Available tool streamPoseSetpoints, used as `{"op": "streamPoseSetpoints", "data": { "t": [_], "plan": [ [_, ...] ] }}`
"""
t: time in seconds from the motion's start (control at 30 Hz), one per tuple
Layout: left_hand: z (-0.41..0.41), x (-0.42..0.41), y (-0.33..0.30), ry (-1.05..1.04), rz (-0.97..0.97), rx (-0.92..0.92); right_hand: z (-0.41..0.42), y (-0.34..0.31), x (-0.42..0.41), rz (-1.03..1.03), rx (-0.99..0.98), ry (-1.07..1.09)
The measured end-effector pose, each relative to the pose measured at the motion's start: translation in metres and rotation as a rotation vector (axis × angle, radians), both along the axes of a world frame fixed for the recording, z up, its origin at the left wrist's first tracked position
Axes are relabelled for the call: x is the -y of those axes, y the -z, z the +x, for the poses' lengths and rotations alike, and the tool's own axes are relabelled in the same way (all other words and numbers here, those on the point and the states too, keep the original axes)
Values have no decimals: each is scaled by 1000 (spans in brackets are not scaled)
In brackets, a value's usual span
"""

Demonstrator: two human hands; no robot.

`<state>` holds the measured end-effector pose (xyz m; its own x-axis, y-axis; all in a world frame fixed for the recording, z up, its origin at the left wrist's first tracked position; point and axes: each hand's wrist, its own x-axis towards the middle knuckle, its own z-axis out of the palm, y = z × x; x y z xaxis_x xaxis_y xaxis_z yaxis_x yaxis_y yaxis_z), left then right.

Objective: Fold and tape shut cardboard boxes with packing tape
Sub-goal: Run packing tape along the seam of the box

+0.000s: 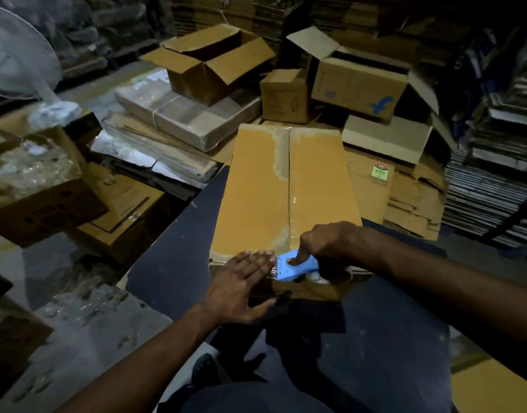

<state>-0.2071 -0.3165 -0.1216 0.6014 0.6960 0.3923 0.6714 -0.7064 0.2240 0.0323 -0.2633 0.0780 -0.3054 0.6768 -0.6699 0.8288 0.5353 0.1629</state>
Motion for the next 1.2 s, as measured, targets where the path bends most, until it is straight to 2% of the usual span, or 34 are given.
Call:
{"op": "streamPoseSetpoints", "data": {
  "t": [0.33,0.4,0.47,0.57,0.77,0.87,0.93,1.07,1.2],
  "plan": [
    [-5,-3,-2,-2,-22,-16,47,0,7,-52,2,49],
    [-4,-2,-3,-16,-26,-10,80,0,8,-49,-94,193],
    [-3,-2,-4,-19,-19,-2,122,-2,10,31,-170,226],
    [-1,-2,-5,-24,-25,4,157,-14,21,22,20,242],
    [7,2,-6,-131,-40,-71,165,-7,16,-58,-78,295],
    [40,12,-19,-200,17,-128,166,-5,13,-97,-92,299],
    [83,18,-28,-142,14,-137,162,-5,11,-118,-100,299],
    [167,22,-20,-44,-72,-275,151,-5,5,-133,-108,365],
    [170,23,-6,-39,-82,-309,168,-1,12,-128,-200,420]
  ]
}}
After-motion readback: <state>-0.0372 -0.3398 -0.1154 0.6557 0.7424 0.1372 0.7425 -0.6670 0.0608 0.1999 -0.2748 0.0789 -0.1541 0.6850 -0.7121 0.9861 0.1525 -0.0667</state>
